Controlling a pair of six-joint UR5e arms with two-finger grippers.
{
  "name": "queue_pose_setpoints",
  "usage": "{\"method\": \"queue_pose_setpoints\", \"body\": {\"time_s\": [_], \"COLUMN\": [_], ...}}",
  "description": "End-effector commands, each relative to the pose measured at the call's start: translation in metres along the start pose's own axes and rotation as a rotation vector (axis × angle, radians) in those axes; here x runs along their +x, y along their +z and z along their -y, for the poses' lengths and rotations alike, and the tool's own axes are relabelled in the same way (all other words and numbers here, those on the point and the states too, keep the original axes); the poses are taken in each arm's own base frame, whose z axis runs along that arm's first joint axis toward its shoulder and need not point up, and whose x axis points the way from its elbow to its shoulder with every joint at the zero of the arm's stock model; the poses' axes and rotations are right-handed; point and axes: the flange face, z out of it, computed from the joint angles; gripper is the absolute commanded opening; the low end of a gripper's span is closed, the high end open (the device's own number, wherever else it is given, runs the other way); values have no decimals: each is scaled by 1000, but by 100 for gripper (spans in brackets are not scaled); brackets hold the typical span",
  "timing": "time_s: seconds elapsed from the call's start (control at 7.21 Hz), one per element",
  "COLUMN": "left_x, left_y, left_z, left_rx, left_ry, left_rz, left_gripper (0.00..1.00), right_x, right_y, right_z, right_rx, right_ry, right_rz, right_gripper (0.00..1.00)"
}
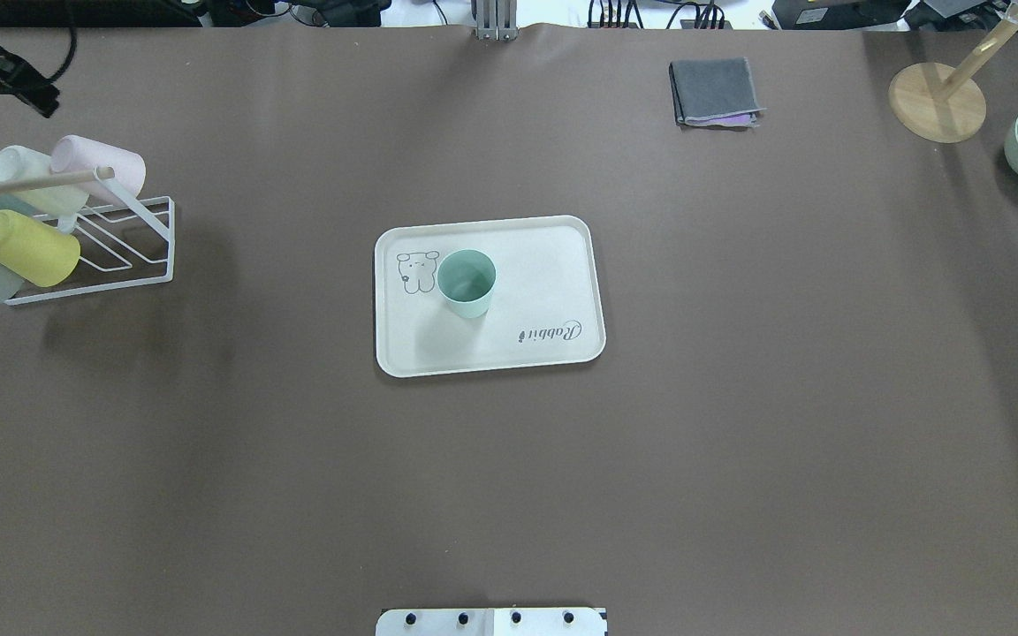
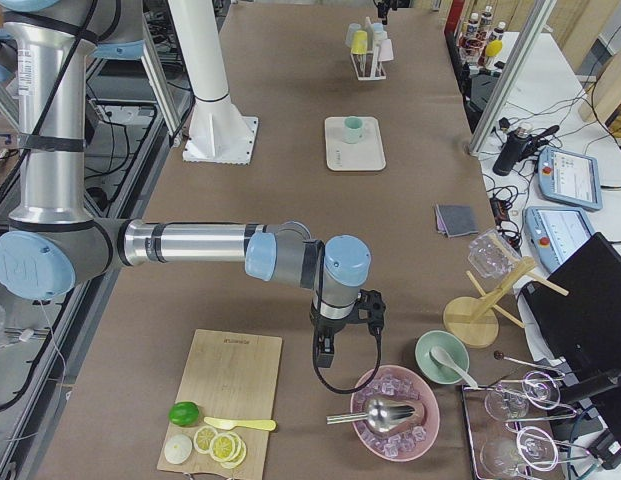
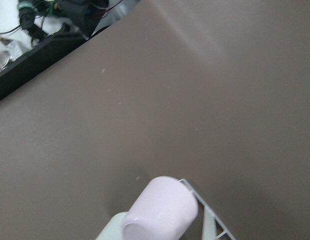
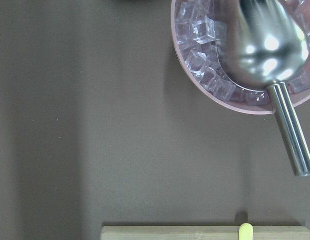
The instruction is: Pick up and place green cup on tray
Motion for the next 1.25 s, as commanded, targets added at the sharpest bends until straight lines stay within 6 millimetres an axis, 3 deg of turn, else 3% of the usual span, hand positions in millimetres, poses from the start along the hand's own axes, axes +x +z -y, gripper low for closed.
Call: {"method": "queue_pose_setpoints", "body": {"time_s": [0.0, 0.14, 0.28, 0.42, 0.56, 0.69, 0.83, 0.97, 1.11], "left_x": [-111, -128, -171, -194, -219, -248, -254, -264, -258], "left_y": [46, 44, 65, 67, 82, 95, 99, 111, 116], "left_z": [-46, -53, -94, -115, -149, -157, -166, -210, -232], "left_rx": [-140, -153, -196, -185, -211, -245, -255, -266, -271], "left_ry": [-163, -171, -165, -234, -306, -389, -410, -453, -461], "left_rz": [35, 40, -17, -149, -190, -203, -211, -232, -251], "left_gripper": [98, 98, 98, 98, 98, 98, 98, 98, 98], "right_x": [0, 0, -1, 0, 0, 0, 0, 0, 0], "right_y": [0, 0, 0, 0, 0, 0, -1, 0, 0], "right_z": [0, 0, 0, 0, 0, 0, 0, 0, 0], "right_rx": [0, 0, -1, 0, 0, 0, 1, 0, 0], "right_ry": [0, 0, -1, 0, 0, 0, -1, 0, 0], "right_rz": [0, 0, 0, 0, 0, 0, 0, 0, 0], "right_gripper": [100, 100, 100, 100, 100, 100, 100, 100, 100]}}
